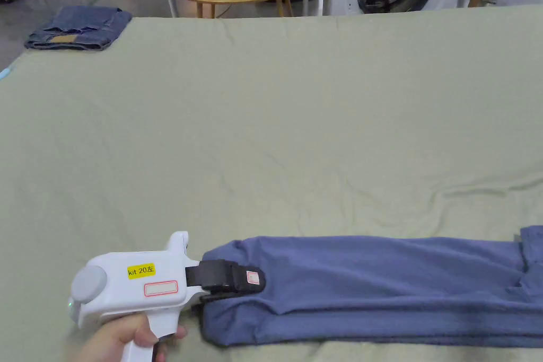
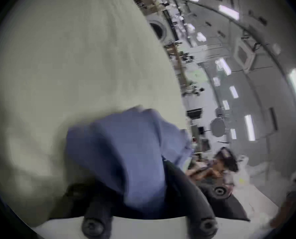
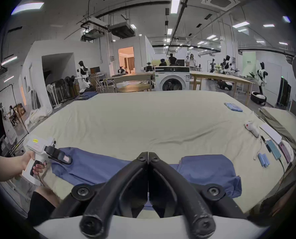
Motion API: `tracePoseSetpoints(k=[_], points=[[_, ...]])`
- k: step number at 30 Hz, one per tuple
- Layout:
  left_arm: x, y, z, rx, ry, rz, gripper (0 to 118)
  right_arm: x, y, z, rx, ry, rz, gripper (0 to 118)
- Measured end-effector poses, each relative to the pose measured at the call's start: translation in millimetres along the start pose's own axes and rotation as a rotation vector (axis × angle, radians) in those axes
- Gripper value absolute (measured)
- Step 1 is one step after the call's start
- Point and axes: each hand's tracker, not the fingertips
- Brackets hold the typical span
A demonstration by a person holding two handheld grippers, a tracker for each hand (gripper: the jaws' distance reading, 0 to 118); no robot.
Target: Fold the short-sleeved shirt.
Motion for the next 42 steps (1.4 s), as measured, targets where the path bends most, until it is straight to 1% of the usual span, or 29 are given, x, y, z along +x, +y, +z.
tracePoseSetpoints(k=[2,5,6,8,10,12,15,19,21,23,25,26,27,29,31,33,34,35,37,38,40,41,42], points=[[-5,-2,7,-0.014,-0.084,0.025,5,1,-2,5,0.003,-0.010,-0.005,0],[15,-1,20,0.016,-0.059,0.019,4,11,-6,10,0.002,-0.023,-0.022,0],[21,0,25,0.013,-0.058,0.004,4,2,-4,13,0.001,-0.024,-0.030,0],[34,8,37,-0.009,-0.051,-0.036,4,4,-6,17,0.005,-0.022,-0.042,0],[39,14,53,-0.018,-0.042,-0.057,4,-4,-3,22,0.006,-0.015,-0.043,0],[45,19,72,-0.015,0.047,-0.063,4,-6,-3,27,0.013,-0.008,-0.035,0],[33,29,110,0.011,0.156,-0.012,4,-7,-3,34,0.028,0.008,-0.038,0],[31,35,143,-0.039,0.372,0.023,4,-4,-7,38,0.040,0.037,-0.070,0],[46,36,147,-0.039,0.465,0.036,4,0,-11,35,0.043,0.056,-0.103,0],[73,35,142,-0.033,0.457,0.015,4,11,-17,33,0.037,0.059,-0.127,0],[106,34,130,0.006,0.490,0.000,4,16,-21,30,0.033,0.070,-0.147,0],[122,31,121,0.008,0.484,-0.003,4,29,-27,28,0.031,0.072,-0.156,0],[137,30,109,0.003,0.489,-0.011,4,33,-29,27,0.031,0.076,-0.163,0],[167,26,82,-0.041,0.533,-0.084,4,39,-31,25,0.033,0.079,-0.169,0],[191,18,53,-0.085,0.514,-0.136,4,43,-33,25,0.032,0.074,-0.163,0],[201,16,24,-0.108,0.496,-0.140,4,49,-35,24,0.028,0.069,-0.162,0],[205,14,9,-0.117,0.488,-0.142,4,62,-42,26,0.028,0.070,-0.167,0],[207,13,-8,-0.139,0.484,-0.141,4,67,-44,26,0.027,0.069,-0.176,0],[203,13,-33,-0.164,0.490,-0.127,4,75,-48,28,0.022,0.063,-0.189,0],[202,12,-44,-0.173,0.484,-0.122,15,77,-50,29,0.020,0.054,-0.196,0],[201,8,-59,-0.143,0.409,-0.163,66,84,-55,32,0.017,0.034,-0.211,0],[202,6,-66,-0.126,0.398,-0.154,57,88,-57,33,0.011,0.022,-0.220,0],[203,6,-69,-0.115,0.358,-0.124,62,90,-59,38,0.004,0.012,-0.227,0]])
